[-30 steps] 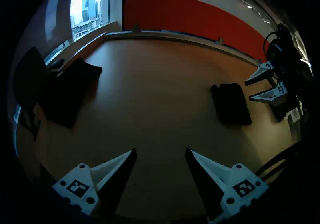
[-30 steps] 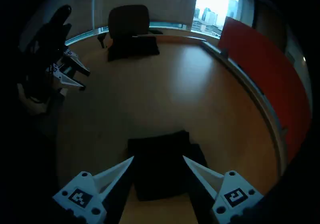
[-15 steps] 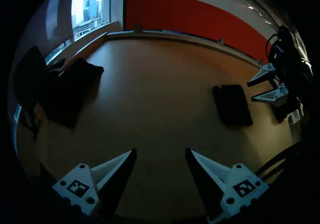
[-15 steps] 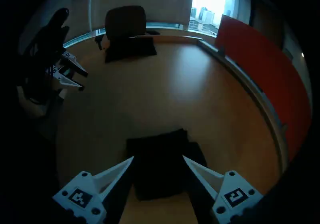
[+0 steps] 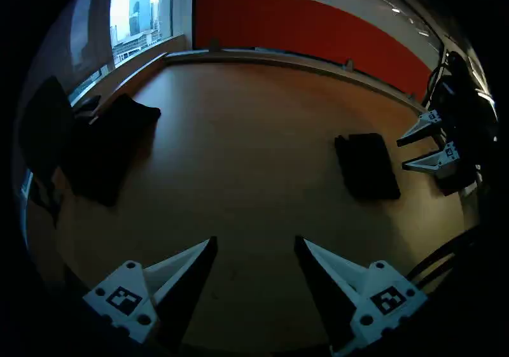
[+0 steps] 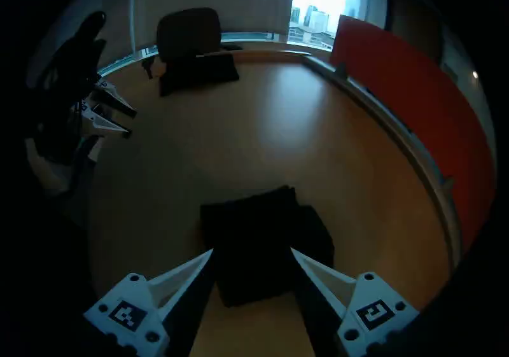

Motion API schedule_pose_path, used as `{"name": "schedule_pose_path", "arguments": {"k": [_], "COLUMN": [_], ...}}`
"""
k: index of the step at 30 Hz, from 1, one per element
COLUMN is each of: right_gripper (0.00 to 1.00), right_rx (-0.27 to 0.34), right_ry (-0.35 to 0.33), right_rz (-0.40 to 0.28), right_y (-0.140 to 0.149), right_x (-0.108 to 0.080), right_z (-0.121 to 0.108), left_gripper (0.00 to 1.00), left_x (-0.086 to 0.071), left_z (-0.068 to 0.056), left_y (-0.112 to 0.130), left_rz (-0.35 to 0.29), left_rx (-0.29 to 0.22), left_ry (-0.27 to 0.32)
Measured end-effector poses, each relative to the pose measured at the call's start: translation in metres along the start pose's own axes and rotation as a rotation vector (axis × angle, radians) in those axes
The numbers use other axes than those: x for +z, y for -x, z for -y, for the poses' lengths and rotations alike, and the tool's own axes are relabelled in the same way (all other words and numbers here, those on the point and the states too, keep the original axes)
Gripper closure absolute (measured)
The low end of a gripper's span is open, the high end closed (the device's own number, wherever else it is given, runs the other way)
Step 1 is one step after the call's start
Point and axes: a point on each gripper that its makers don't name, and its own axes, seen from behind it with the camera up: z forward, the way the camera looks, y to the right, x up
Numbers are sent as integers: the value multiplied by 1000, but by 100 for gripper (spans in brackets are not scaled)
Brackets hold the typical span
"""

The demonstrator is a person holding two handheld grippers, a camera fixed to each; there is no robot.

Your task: Fold towel

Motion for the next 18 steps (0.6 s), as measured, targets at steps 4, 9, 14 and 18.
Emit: {"name": "schedule_pose_path", "arguments": {"k": [4,9,14,18], "right_gripper": [26,26,26,26], "right_rx": [26,60,88,103], "right_ry": [13,29,43,51], "right_rz": [4,5,10,19], "right_y": [9,18,28,37], "right_x": [-3,-6,-7,-5], "right_z": [2,5,7,10], "left_gripper": [11,11,10,11], "left_x": [1,1,0,0], "left_z": [0,-1,-1,-1], "left_y": [-1,-2,-1,0], "left_rz": [0,1,4,6], "left_rx": [6,12,18,20], "left_ry": [2,5,6,6]}}
